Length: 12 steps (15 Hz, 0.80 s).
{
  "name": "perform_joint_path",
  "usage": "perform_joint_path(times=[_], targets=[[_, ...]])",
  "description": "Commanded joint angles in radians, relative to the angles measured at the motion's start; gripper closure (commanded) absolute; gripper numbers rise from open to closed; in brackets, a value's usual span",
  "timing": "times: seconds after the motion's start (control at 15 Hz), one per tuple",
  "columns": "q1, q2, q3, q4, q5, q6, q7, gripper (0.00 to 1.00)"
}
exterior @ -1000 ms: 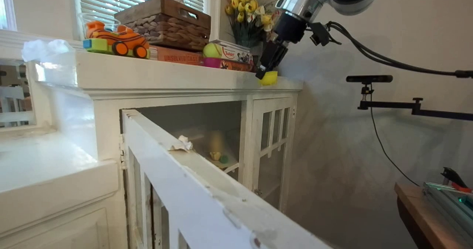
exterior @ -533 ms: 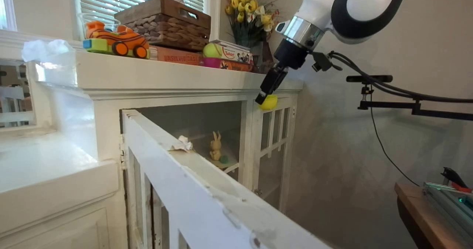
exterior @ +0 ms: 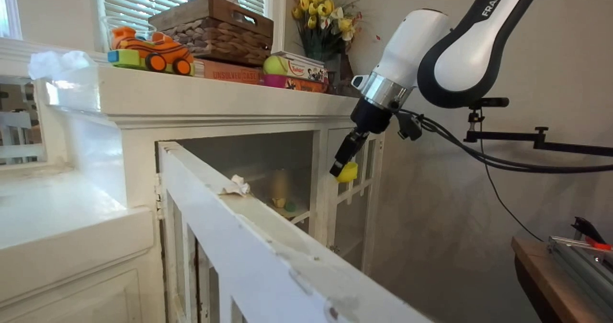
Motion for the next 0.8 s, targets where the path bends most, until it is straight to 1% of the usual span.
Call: perform_joint_path(times=[0.0, 0.13, 0.33, 0.4, 0.47, 0.6, 0.73], targets=[[0.012, 0.119, -0.032, 0.043, -0.004, 0.100, 0.020, 0.65], [0.036, 0.184, -0.075, 0.074, 0.008, 0.159, 0.006, 0.65], [0.053, 0.285, -0.099, 0.133, 0.032, 0.220, 0.002, 0.65], [0.052, 0.322, -0.098, 0.160, 0.034, 0.233, 0.006, 0.65], [0.037, 0.348, -0.078, 0.181, 0.057, 0.240, -0.014, 0.65], [0.034, 0.410, -0.070, 0.235, 0.066, 0.247, -0.010, 0.65], [0.015, 0.460, -0.038, 0.294, 0.075, 0.241, 0.011, 0.65]])
